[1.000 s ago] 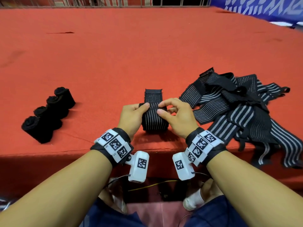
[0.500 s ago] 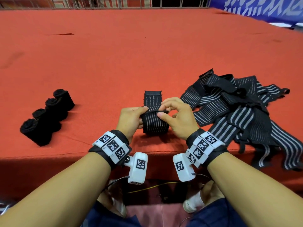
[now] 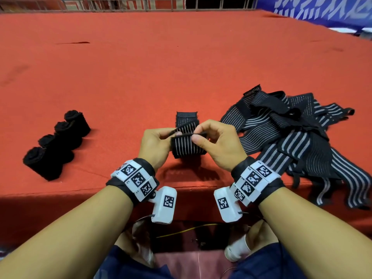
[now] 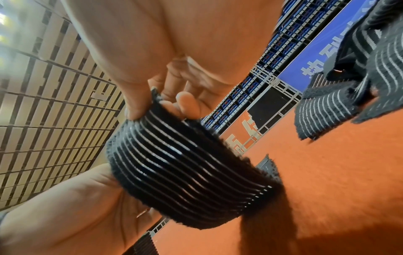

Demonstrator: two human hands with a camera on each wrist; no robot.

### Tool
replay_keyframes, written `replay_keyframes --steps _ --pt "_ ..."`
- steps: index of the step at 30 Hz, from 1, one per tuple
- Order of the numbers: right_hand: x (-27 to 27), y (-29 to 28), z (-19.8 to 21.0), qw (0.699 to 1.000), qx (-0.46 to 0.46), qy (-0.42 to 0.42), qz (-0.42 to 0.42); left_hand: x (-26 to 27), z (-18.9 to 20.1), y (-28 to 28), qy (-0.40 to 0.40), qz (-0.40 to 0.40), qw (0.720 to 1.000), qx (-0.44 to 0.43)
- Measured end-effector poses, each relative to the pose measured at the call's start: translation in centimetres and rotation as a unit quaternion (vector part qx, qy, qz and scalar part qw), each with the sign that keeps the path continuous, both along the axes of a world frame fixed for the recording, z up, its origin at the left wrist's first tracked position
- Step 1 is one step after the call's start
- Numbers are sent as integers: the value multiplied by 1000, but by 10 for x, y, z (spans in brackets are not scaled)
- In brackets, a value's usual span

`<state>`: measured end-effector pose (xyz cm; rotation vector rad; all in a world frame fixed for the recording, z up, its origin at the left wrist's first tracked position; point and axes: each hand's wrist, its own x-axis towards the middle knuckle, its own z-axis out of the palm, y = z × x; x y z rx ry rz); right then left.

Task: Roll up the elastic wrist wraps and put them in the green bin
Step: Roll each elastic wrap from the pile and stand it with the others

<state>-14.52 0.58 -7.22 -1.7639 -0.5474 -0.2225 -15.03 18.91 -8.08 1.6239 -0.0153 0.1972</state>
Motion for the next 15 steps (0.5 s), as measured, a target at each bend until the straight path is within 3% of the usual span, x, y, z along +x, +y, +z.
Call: replay_keyframes --steps 5,15 --pt "10 -2 -1 995 -35 -35 -83 -3 3 -1 -42 -75 995 47" --pt "13 -4 -4 993 -62 -40 -95 -4 5 3 -59 -147 984 84"
